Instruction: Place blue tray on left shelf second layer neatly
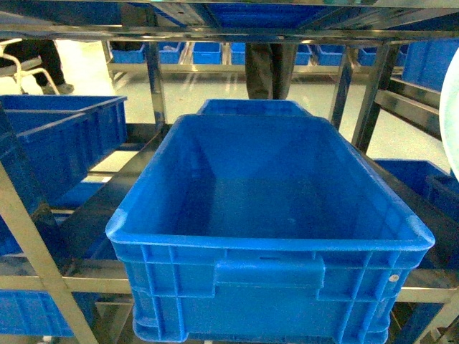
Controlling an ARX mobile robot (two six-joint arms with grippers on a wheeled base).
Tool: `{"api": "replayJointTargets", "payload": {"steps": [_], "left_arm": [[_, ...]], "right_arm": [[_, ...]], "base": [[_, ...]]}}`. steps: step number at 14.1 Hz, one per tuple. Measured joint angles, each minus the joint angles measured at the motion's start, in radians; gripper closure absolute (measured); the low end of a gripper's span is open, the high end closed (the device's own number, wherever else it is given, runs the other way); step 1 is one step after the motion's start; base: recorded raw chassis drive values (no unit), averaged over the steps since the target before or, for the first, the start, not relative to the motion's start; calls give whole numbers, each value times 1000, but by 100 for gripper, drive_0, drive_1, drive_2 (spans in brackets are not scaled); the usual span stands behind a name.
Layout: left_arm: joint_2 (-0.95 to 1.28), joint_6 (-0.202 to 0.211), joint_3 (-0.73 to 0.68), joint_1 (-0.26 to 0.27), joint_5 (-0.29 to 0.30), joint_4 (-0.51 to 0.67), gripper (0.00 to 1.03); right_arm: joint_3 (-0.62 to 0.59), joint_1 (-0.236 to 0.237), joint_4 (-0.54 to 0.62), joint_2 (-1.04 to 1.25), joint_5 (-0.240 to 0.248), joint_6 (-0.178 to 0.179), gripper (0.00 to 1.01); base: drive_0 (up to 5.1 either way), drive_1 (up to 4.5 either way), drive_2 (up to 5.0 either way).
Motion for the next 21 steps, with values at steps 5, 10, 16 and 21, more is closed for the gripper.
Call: {"api": "replayJointTargets", "payload": {"steps": [5,10,16,21], "left_arm": [[0,0,0,0,0,0,5],[0,0,0,0,0,0,5],[0,0,0,0,0,0,5],[0,0,0,0,0,0,5]], "right_arm": [[126,-1,-380,88,-95,60,99],[129,138,-171,357,-26,276,99],[345,385,112,864,188,378,99],[502,440,188,1087,292,397,99]], "base": [[0,0,0],[0,0,0],[0,0,0],[0,0,0]]}}
